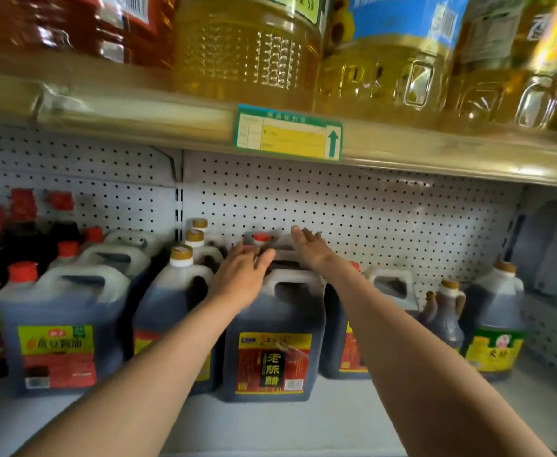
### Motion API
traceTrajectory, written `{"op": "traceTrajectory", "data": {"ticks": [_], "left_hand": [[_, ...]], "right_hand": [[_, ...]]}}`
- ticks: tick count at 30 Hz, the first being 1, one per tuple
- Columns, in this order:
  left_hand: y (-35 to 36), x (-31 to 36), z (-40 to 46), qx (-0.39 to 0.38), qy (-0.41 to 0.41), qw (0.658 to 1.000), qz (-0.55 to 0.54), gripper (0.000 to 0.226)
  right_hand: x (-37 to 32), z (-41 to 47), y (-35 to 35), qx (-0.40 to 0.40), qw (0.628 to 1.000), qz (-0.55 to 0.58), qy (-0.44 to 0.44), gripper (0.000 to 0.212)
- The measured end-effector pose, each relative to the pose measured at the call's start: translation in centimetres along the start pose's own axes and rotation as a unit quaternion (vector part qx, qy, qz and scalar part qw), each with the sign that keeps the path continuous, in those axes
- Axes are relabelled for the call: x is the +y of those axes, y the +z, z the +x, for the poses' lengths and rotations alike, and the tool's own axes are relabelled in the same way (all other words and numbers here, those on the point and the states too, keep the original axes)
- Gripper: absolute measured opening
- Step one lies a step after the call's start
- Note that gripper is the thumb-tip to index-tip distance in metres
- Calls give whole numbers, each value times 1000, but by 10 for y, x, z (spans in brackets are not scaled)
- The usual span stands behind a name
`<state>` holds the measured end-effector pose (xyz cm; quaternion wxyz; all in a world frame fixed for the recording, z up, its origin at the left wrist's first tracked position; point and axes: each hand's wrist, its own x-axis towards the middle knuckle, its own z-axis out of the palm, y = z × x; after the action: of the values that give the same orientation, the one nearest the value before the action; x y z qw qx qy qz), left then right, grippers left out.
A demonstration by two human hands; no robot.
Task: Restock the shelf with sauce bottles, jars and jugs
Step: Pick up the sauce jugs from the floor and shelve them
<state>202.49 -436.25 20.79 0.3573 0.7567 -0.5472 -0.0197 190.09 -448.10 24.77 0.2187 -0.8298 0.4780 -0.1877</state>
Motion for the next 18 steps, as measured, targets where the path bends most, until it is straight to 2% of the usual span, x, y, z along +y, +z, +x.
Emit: {"op": "traceTrajectory", "data": {"ticks": [7, 11, 18], "left_hand": [[-6, 9, -9, -4, -5, 1000, 12, 58], [-3, 5, -8, -4, -3, 1000, 4, 60], [-3, 2, -9, 15, 8, 1000, -24, 57]], "right_hand": [[-6, 5, 7, -27, 996, 50, 66, 54], [-4, 9, 7, -20, 995, 75, 59, 77], [3, 19, 12, -38, 989, 127, 61, 103]]}}
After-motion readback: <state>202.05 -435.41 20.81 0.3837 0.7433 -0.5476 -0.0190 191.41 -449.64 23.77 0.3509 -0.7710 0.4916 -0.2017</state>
